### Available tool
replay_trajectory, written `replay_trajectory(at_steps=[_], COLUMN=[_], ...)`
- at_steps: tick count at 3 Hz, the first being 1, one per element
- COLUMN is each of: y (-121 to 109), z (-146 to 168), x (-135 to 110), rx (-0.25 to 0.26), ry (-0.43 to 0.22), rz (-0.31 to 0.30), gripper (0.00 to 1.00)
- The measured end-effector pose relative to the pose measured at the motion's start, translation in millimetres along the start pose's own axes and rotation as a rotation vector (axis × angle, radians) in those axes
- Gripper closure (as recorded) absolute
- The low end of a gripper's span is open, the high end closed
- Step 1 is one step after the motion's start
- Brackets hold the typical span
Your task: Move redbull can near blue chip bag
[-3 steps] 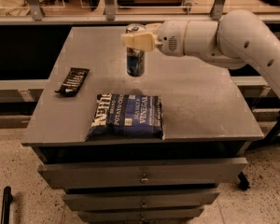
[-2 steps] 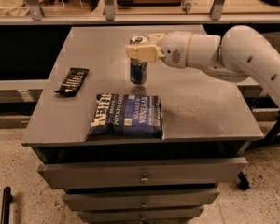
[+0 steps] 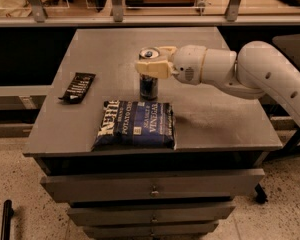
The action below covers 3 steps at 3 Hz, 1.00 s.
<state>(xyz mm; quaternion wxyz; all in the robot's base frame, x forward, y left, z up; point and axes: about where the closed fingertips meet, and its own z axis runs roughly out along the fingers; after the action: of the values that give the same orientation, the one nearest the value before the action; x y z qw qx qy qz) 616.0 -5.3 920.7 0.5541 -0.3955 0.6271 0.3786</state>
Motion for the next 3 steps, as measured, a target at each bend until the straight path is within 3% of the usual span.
replay_trajectory(at_steps=[1,3], y=[11.8,15.5], z=[-1.0,3.1], x=[-6.8,-7.9], rx=[-0.028,-0.038], ry=[0.006,0.006], rz=[-0.05,-0.054], gripper=[0.59,0.13])
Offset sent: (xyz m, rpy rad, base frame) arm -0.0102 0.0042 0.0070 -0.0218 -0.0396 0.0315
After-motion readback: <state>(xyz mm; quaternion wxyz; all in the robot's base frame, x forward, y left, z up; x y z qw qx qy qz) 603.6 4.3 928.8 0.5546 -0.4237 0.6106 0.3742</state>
